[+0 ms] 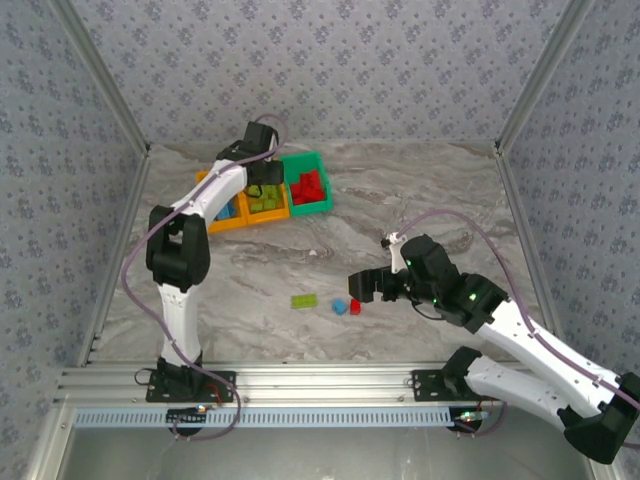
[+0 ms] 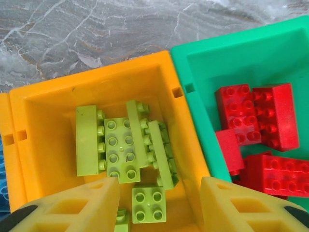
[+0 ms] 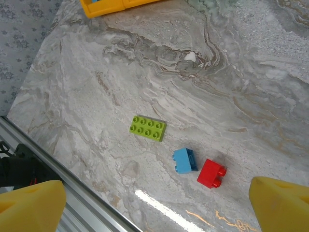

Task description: Sort the legos into containers by color

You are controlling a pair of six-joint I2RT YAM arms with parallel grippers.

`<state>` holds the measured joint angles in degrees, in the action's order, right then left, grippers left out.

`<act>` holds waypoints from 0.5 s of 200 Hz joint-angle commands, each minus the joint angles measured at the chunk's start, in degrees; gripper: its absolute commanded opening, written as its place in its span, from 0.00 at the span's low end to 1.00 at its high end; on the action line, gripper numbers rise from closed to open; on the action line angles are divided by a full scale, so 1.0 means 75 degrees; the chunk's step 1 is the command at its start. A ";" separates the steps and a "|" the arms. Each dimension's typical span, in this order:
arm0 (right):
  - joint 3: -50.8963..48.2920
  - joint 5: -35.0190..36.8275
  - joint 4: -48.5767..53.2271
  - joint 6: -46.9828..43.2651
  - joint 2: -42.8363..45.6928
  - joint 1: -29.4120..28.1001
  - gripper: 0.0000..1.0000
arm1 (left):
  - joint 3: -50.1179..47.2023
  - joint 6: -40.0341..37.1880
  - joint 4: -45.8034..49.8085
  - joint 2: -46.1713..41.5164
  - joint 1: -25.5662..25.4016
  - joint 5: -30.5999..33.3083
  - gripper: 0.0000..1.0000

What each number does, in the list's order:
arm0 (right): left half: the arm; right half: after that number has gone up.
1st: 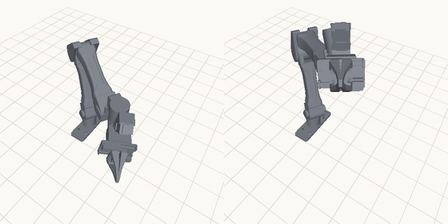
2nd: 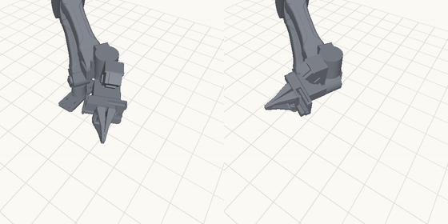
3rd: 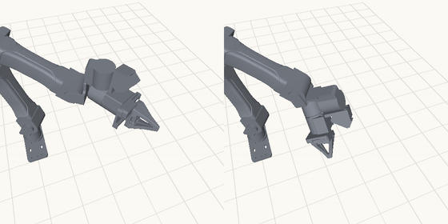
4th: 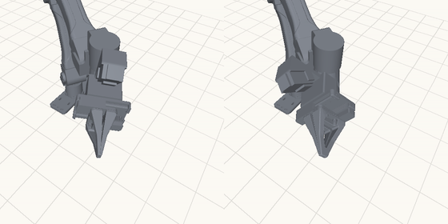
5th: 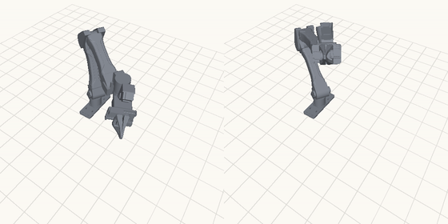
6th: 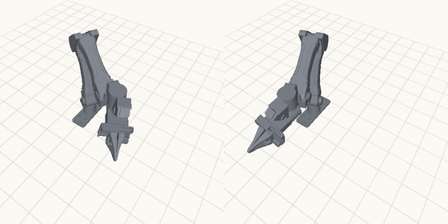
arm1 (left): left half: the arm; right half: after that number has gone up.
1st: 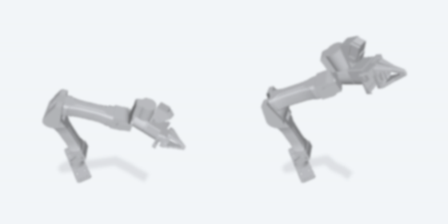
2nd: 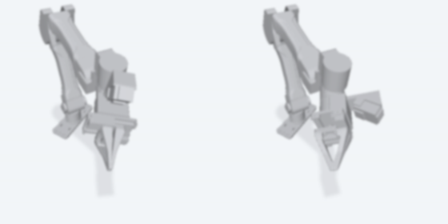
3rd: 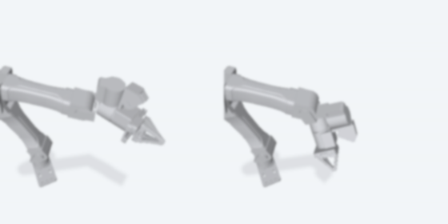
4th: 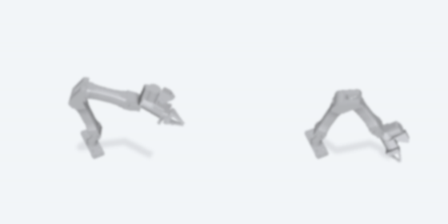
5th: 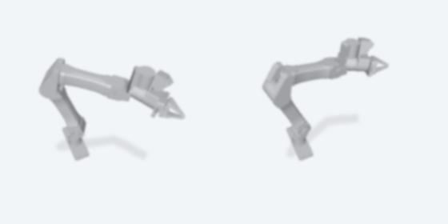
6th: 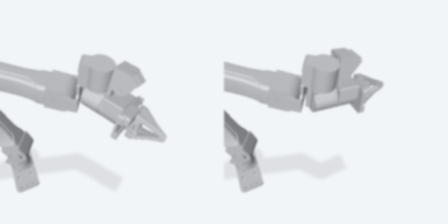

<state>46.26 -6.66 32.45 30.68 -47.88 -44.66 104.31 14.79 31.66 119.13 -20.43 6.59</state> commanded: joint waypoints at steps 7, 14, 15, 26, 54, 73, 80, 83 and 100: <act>-0.0164 0.0453 0.0201 0.0213 0.0005 -0.0056 1.00 | -0.0888 -0.0134 -0.0082 -0.1761 -0.0314 -0.0312 0.46; -0.0229 0.0679 0.0227 0.0332 -0.0040 -0.0063 1.00 | -0.1323 -0.0174 -0.0260 -0.2304 -0.0454 -0.0369 0.46; -0.0234 0.0713 0.0230 0.0341 -0.0045 -0.0060 1.00 | -0.1405 -0.0182 -0.0283 -0.2373 -0.0477 -0.0378 0.46; -0.0352 0.0970 0.0418 0.0521 -0.0192 -0.0080 0.99 | -0.2175 -0.0287 -0.0616 -0.3304 -0.0744 -0.0458 0.46; -0.0439 0.1069 0.0536 0.0886 -0.0943 -0.0320 0.92 | -0.3981 -0.1033 -0.1092 -0.5506 -0.1498 -0.0968 0.44; -0.0414 0.1489 0.0608 0.1399 -0.1649 -0.0609 0.83 | -0.4905 -0.1866 -0.1026 -0.6768 -0.1921 -0.1452 0.46; -0.0423 0.1527 0.0543 0.1626 -0.1930 -0.0680 0.79 | -0.5243 -0.2192 -0.0999 -0.7188 -0.2028 -0.1664 0.47; -0.0430 0.1518 0.0487 0.1745 -0.2047 -0.0701 0.78 | -0.5363 -0.2383 -0.0974 -0.7350 -0.2083 -0.1771 0.48; -0.0461 0.1496 0.0019 0.2278 -0.2700 -0.0859 0.76 | -0.6109 -0.3804 -0.0762 -0.8279 -0.2365 -0.2656 0.57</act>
<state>43.33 1.96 34.57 40.10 -63.26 -49.58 65.30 1.43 24.03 62.50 -36.21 -3.92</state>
